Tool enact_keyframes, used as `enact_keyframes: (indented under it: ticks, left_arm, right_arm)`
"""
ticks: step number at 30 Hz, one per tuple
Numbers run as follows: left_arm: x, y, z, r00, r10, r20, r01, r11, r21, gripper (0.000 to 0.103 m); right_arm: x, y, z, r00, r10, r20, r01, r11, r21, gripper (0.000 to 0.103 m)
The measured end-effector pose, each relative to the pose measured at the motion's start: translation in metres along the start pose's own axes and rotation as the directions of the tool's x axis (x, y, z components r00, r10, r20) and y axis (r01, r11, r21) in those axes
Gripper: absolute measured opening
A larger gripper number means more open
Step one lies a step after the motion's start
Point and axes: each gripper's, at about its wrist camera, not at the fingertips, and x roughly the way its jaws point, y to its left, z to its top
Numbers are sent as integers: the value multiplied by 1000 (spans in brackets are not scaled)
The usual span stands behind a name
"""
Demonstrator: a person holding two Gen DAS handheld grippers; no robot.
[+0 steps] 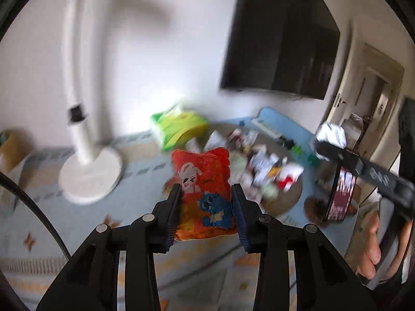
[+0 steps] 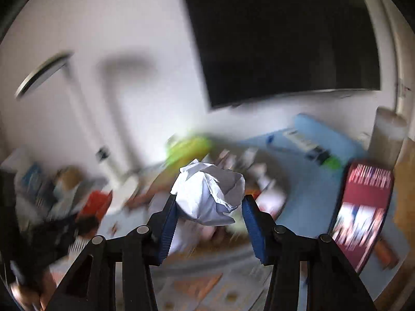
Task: Organize objects
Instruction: 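Carry the paper and red snack bag to the amber bowl and release them, then open both grippers and withdraw them from the bowl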
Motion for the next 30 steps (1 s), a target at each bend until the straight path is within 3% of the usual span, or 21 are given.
enact_keyframes:
  ticks: [5, 7, 9, 11, 14, 21, 27, 30]
  left_arm:
    - [44, -15, 28, 999, -46, 4, 46, 999, -8, 35]
    - [59, -17, 33, 999, -50, -8, 50, 999, -5, 43]
    - [75, -13, 36, 998, -62, -21, 61, 997, -37, 48]
    - [85, -11, 37, 996, -74, -39, 72, 996, -56, 48]
    - [87, -8, 33, 995, -84, -50, 80, 994, -72, 48]
    - [33, 2, 16, 999, -35, -6, 35, 998, -61, 48]
    - [-57, 29, -16, 996, 56, 68, -51, 996, -71, 48]
    - [-100, 49, -35, 990, 114, 82, -107, 990, -87, 49]
  right_arm:
    - [40, -22, 42, 996, -82, -19, 83, 992, 91, 50]
    - [57, -26, 49, 995, -101, -27, 103, 990, 97, 50]
    - [68, -33, 54, 994, -109, -27, 111, 989, 100, 55]
    - [83, -40, 55, 993, -99, -65, 105, 990, 99, 72]
    - [86, -50, 47, 991, -112, -78, 121, 985, 126, 73]
    - [53, -28, 23, 994, -9, -108, 20, 995, 97, 73]
    - [-5, 38, -9, 987, 104, -120, -109, 994, -32, 73]
    - [-36, 77, -29, 974, 159, -163, -175, 980, -94, 76]
